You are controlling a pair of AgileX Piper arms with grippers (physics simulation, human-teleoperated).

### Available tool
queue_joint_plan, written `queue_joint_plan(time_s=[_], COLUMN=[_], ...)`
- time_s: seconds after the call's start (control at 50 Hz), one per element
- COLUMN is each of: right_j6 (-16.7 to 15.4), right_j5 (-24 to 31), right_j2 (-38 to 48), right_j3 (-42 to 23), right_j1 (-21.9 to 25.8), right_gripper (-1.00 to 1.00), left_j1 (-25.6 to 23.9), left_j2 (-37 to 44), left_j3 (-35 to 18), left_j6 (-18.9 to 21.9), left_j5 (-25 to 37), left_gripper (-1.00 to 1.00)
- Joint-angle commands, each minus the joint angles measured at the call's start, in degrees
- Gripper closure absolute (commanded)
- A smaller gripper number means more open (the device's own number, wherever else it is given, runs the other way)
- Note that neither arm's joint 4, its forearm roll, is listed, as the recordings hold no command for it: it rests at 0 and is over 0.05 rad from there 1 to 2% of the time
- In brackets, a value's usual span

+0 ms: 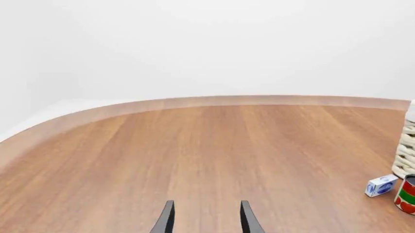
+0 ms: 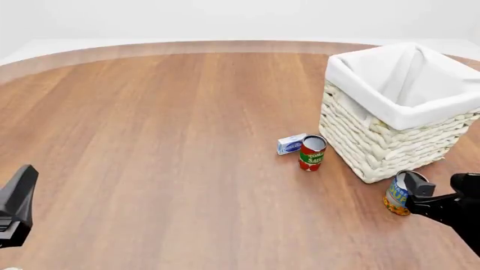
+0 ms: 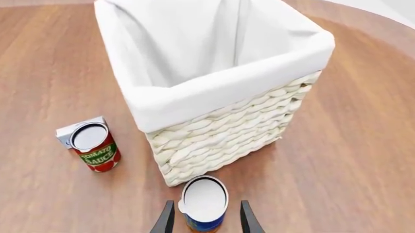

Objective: Pick up the alphabet soup and the cream cheese box, and put them in the basket.

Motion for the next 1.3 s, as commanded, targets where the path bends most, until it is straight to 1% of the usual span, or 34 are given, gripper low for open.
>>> queue_joint_plan(time_s=[0.02, 0.04, 0.22, 0.26, 0.34, 0.38, 0.72, 0.92, 1.0, 1.16, 1.3], right_j6=[0.25, 0.27, 0.12, 0.23, 0.22, 0.22, 0.21, 0.17, 0.15, 0.15, 0.09], right_j5=[-2.19, -3.13, -5.74, -7.19, -7.96, -9.48, -12.94, -17.6, -18.25, -21.23, -25.41], right_j2=[2.65, 3.69, 6.65, 8.22, 9.16, 10.79, 14.76, 19.88, 20.57, 23.86, 28.49], right_j3=[0.0, 0.0, 0.0, 0.0, 0.0, 0.0, 0.0, 0.0, 0.0, 0.0, 0.0], right_j1=[0.2, 0.37, 0.31, 0.34, 0.38, 0.46, 0.61, 0.8, 0.84, 0.71, 0.52], right_gripper=[-1.0, -1.0, -1.0, -1.0, -1.0, -1.0, -1.0, -1.0, -1.0, -1.0, -1.0], left_j1=[0.0, 0.01, 0.0, 0.0, 0.0, 0.0, 0.0, 0.0, 0.0, 0.01, 0.0], left_j2=[0.01, 0.03, -0.02, -0.07, -0.09, -0.11, -0.19, -0.16, -0.12, -0.03, 0.04], left_j3=[-0.03, -0.03, -0.02, -0.01, 0.0, 0.01, 0.03, 0.04, 0.03, 0.03, 0.03], left_j6=[0.05, -0.04, -0.01, 0.0, -0.01, 0.01, -0.01, 0.02, -0.01, -0.04, 0.0], left_j5=[0.01, 0.0, 0.05, 0.08, 0.09, 0.1, 0.15, 0.12, 0.1, 0.02, -0.05], left_gripper=[-1.0, -1.0, -1.0, -1.0, -1.0, -1.0, -1.0, -1.0, -1.0, -1.0, -1.0])
